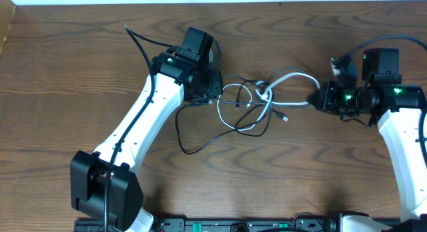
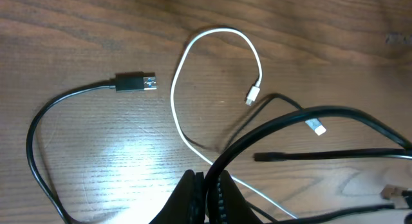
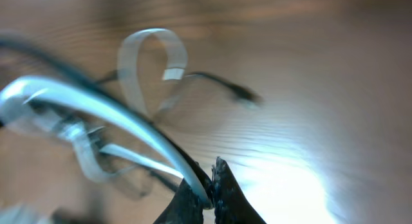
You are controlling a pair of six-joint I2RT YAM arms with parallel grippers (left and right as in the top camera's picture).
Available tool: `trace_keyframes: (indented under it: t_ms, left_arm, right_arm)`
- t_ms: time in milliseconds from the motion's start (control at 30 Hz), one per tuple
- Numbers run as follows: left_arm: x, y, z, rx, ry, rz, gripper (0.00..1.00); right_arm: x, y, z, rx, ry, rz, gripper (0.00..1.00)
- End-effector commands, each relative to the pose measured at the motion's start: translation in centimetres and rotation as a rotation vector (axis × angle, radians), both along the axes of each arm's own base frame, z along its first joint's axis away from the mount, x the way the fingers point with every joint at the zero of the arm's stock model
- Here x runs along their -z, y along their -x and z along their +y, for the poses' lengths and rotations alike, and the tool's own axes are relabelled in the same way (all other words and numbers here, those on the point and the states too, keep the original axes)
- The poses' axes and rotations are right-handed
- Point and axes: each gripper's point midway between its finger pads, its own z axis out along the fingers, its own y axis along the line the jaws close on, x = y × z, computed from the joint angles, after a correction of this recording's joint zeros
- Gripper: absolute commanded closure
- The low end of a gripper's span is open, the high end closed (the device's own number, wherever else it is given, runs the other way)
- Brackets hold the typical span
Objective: Untangle cables
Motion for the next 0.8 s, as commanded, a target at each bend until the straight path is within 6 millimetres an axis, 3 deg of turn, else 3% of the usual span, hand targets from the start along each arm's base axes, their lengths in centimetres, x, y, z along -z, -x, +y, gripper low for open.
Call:
trace_keyframes:
  t_ms: [0, 133, 233, 267, 400, 467, 567, 633, 767]
  left_arm:
    - [-0.1, -0.5, 1.0, -0.015, -0.038, -0.017, 0.93]
    - [-0.1, -0.5, 1.0, -0.015, -0.038, -0.017, 0.93]
    - [-0.1, -0.5, 1.0, -0.015, -0.038, -0.018, 0.92]
    - [-0.1, -0.5, 1.0, -0.015, -0.038, -0.018, 0.93]
    - [-0.1, -0.4, 0.8, -0.013, -0.034, -0.016, 0.92]
    - [-0.2, -0.2, 0.1, 0.004, -0.002, -0.007, 0.91]
    - [-1.0, 0.5, -2.4, 0.111, 0.101, -0.012, 0.62]
    - [-1.9, 1.0, -4.5, 0.203, 0.186, -0.026, 0.47]
    - [-3.2, 1.7, -7.5, 0.299, 0.309, -0.045, 0.4]
  right_arm:
    - [1.8, 0.8, -8.2, 0.332, 0.378, 0.094, 0.99]
    - [2.1, 1.9, -9.7, 0.357, 0.476, 0.131, 0.99]
    - [2.3, 2.4, -9.4, 0.331, 0.492, 0.152, 0.99]
    - [2.4, 2.4, -8.6, 0.293, 0.467, 0.149, 0.99]
    - [1.5, 1.7, -1.2, -0.109, 0.18, 0.031, 0.99]
    - [0.6, 1.7, 1.2, -0.22, 0.081, -0.025, 0.99]
    - [-0.1, 1.6, 2.8, -0.271, 0.022, -0.062, 0.99]
    - [-0.2, 1.4, 3.0, -0.275, 0.018, -0.072, 0.99]
    - [-0.5, 1.3, 3.6, -0.287, -0.013, -0.085, 0.99]
